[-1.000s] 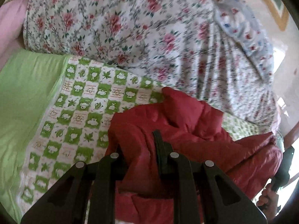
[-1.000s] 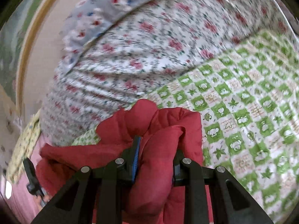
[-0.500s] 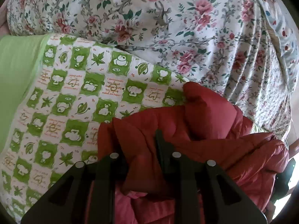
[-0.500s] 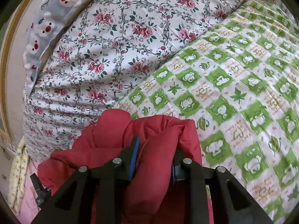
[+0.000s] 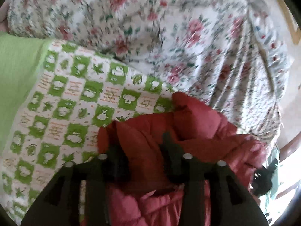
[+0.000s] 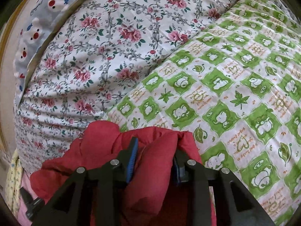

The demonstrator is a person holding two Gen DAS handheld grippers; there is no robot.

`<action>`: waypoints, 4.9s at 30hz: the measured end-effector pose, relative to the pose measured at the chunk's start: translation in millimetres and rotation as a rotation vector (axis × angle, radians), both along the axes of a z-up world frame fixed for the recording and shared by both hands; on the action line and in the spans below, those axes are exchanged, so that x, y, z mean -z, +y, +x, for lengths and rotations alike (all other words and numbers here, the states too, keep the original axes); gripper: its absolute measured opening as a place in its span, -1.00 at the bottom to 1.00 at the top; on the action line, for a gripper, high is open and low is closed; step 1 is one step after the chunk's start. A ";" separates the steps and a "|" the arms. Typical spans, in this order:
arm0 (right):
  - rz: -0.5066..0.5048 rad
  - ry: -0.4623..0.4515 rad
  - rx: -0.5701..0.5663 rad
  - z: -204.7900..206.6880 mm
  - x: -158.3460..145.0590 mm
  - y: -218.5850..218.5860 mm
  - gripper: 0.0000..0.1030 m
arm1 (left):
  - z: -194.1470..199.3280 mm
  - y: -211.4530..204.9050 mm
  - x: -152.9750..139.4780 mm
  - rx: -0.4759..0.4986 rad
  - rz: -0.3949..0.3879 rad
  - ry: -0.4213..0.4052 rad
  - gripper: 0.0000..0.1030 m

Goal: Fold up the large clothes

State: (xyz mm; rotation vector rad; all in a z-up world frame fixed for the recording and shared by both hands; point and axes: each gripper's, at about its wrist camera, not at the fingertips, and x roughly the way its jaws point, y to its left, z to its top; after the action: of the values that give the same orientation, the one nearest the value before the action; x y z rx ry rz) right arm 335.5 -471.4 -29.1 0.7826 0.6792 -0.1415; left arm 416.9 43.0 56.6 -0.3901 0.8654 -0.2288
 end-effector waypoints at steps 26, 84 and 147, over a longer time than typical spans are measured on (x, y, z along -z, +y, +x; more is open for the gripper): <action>-0.401 -0.056 -0.496 -55.3 -66.4 116.5 0.45 | -66.1 -93.0 28.3 0.147 0.391 -0.104 -0.11; -0.049 0.104 -0.280 -85.5 -19.2 -6.8 0.67 | -58.2 44.5 48.0 0.033 -0.072 0.128 0.52; 0.218 0.046 -0.503 -251.6 -30.1 38.7 -0.27 | -272.7 63.5 42.1 0.132 -0.346 0.084 -0.21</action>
State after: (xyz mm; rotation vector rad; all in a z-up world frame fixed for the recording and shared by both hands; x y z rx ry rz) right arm 84.0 -432.8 1.0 0.7948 0.9249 0.3784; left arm 144.2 106.4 14.5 -0.6692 0.9371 -0.4910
